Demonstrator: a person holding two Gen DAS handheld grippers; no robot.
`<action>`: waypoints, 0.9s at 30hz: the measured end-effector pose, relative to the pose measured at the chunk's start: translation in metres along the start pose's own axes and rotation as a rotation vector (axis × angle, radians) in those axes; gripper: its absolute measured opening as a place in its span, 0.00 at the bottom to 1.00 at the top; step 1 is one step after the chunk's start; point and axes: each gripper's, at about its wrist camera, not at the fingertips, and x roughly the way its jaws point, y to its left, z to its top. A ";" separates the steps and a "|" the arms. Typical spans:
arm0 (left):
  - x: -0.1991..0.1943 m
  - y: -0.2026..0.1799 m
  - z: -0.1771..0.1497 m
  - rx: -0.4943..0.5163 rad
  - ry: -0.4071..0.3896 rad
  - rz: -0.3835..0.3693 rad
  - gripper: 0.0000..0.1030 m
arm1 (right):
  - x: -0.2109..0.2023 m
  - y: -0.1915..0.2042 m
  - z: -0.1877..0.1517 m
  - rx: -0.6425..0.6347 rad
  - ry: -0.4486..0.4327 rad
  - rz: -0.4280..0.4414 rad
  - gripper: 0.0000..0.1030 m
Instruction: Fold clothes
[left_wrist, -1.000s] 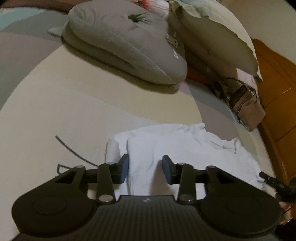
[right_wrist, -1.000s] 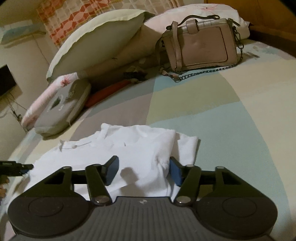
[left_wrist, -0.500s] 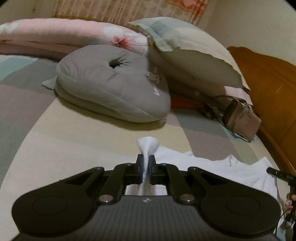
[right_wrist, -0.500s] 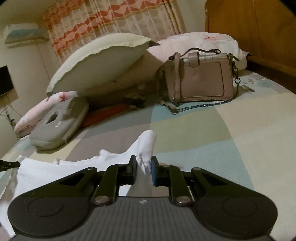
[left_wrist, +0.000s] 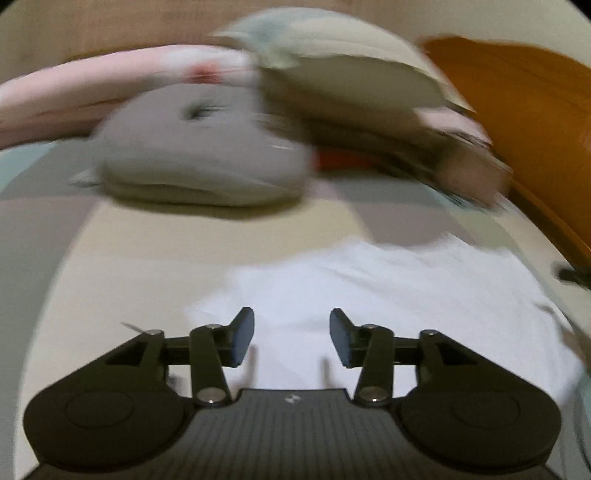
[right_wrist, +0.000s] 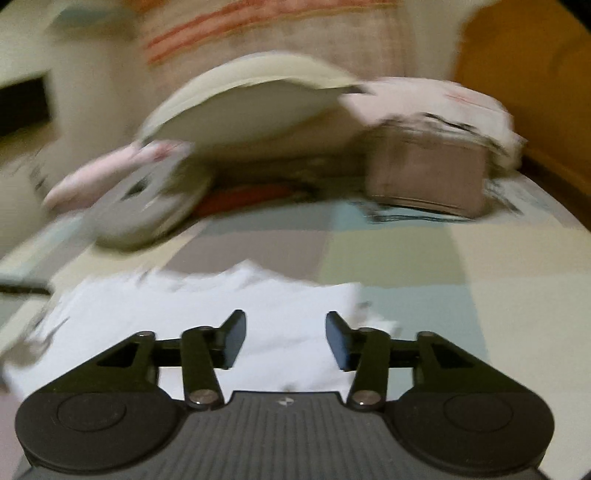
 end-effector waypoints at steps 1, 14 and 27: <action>0.001 -0.008 -0.007 0.019 0.021 -0.015 0.45 | 0.001 0.010 -0.003 -0.025 0.026 0.024 0.54; -0.031 -0.046 -0.052 0.208 0.093 0.027 0.49 | 0.005 0.045 -0.040 -0.080 0.126 0.041 0.55; -0.018 -0.040 -0.078 0.142 0.081 0.018 0.59 | 0.132 0.147 0.014 -0.183 0.159 0.154 0.55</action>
